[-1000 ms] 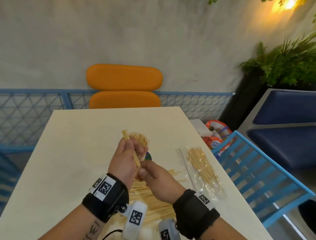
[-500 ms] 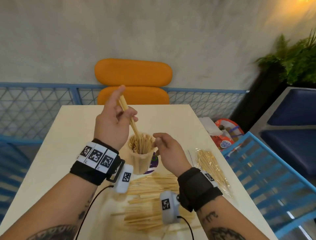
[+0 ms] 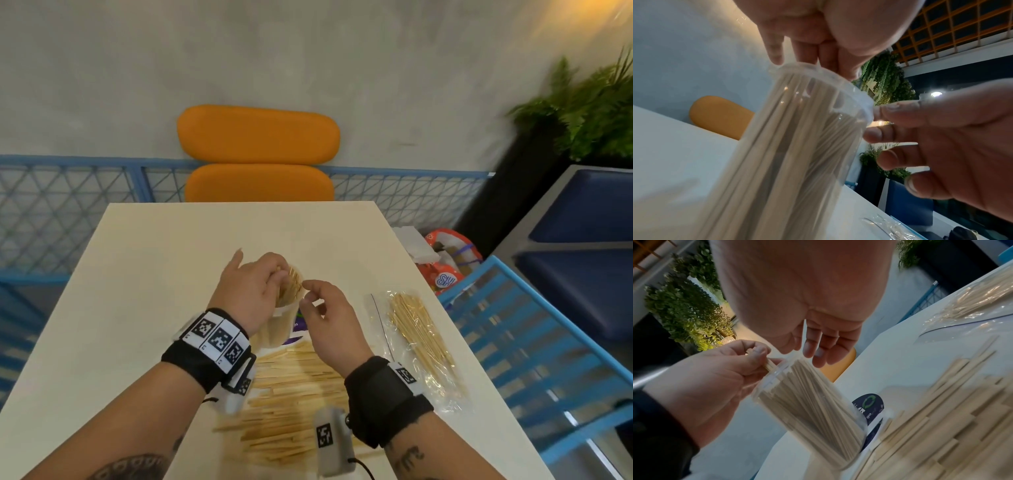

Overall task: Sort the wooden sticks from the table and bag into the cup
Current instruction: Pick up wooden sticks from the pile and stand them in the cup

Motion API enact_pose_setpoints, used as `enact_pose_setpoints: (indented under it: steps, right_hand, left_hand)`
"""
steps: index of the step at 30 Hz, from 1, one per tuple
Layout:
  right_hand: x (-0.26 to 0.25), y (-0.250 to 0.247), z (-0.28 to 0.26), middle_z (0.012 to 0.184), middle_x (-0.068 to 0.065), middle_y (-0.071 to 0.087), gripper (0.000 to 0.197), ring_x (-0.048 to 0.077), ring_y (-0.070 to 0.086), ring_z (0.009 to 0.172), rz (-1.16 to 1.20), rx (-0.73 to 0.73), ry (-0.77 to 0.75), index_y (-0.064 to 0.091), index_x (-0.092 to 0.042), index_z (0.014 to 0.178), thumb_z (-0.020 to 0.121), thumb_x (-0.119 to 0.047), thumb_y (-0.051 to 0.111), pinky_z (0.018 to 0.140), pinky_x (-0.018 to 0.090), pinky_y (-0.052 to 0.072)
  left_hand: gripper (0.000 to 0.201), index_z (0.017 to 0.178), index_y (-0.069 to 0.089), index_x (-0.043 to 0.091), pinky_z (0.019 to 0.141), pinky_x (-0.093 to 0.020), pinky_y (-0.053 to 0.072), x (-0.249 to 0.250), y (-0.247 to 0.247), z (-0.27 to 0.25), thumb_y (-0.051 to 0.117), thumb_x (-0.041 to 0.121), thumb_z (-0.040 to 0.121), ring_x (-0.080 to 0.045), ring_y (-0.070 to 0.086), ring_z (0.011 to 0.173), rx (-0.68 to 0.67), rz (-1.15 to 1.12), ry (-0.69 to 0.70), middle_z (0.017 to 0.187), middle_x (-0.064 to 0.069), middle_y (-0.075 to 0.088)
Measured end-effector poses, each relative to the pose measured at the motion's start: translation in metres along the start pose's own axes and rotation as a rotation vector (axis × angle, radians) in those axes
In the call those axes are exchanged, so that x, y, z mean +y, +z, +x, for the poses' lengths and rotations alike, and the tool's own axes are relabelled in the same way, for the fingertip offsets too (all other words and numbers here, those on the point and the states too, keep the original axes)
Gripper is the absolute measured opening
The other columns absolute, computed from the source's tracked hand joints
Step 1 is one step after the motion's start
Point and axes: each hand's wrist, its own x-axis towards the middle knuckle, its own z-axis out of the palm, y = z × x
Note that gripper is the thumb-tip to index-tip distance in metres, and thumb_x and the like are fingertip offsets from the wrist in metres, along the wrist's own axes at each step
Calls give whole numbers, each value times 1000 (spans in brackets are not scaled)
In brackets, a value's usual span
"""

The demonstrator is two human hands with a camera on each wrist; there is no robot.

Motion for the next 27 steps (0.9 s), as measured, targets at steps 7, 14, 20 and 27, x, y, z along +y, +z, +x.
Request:
enact_pose_setpoints:
  steps: [7, 14, 20, 27]
  right_hand:
    - [5, -8, -6, 114, -11, 56, 30, -2, 56, 88, -17, 41, 6, 56, -28, 130, 102, -19, 51, 77, 9, 45]
    - [27, -29, -29, 121, -10, 59, 25, 2, 57, 102, -164, 78, 121, 62, -24, 122, 101, -19, 51, 91, 20, 48]
    - [47, -42, -73, 104, -12, 60, 20, 8, 53, 98, -470, -109, 156, 70, -24, 110, 92, -19, 64, 84, 17, 41]
    - [51, -27, -125, 112, -10, 59, 32, 15, 48, 111, -721, -353, 101, 70, -32, 116, 84, -35, 71, 97, 34, 45]
  left_hand:
    - [34, 121, 63, 39, 120, -47, -19, -13, 8, -2, 33, 32, 106, -3, 13, 151, -216, 178, -38, 146, 16, 52]
    - [36, 135, 61, 25, 124, -40, -6, -18, 2, -10, 41, 23, 105, -12, 11, 153, -173, -67, 2, 158, 7, 36]
    - [26, 108, 71, 27, 110, -25, 34, -20, -11, -49, 54, 11, 97, 0, 49, 123, 191, -343, -164, 127, 18, 60]
    - [28, 94, 67, 35, 73, -17, 41, -17, 17, -102, 54, 11, 95, -3, 60, 90, 82, -483, -428, 100, 14, 66]
